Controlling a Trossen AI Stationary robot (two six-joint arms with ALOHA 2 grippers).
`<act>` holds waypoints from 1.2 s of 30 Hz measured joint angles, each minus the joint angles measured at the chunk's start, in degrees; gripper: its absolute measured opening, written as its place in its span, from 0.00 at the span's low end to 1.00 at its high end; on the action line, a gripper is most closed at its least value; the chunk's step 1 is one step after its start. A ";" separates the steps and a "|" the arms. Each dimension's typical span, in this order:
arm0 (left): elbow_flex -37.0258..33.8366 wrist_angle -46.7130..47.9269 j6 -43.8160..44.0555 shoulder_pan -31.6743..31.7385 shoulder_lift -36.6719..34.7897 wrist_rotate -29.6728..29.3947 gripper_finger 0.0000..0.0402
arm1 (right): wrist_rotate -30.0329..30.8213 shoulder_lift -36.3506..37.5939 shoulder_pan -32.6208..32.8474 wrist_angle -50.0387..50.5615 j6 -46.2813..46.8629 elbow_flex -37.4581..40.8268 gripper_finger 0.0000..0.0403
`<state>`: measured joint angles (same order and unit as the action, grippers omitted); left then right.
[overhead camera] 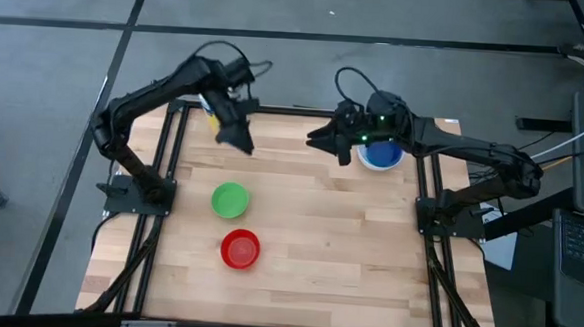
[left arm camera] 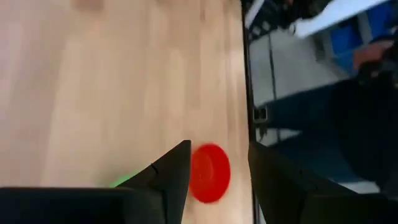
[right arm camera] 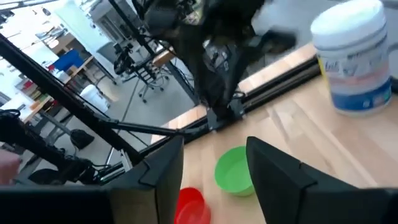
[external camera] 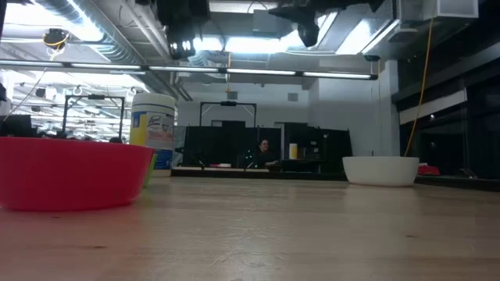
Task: Nest bowls inside each other
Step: Stack the red bowl on the blue bowl
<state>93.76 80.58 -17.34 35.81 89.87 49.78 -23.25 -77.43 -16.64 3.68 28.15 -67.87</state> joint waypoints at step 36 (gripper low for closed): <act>-32.78 -39.39 61.09 -45.79 -2.85 -31.93 0.39 | -17.07 0.00 0.57 -0.29 -4.78 -0.22 0.41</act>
<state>60.98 41.19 43.76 -9.99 87.02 17.85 -40.32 -77.43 -16.07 3.39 23.38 -68.10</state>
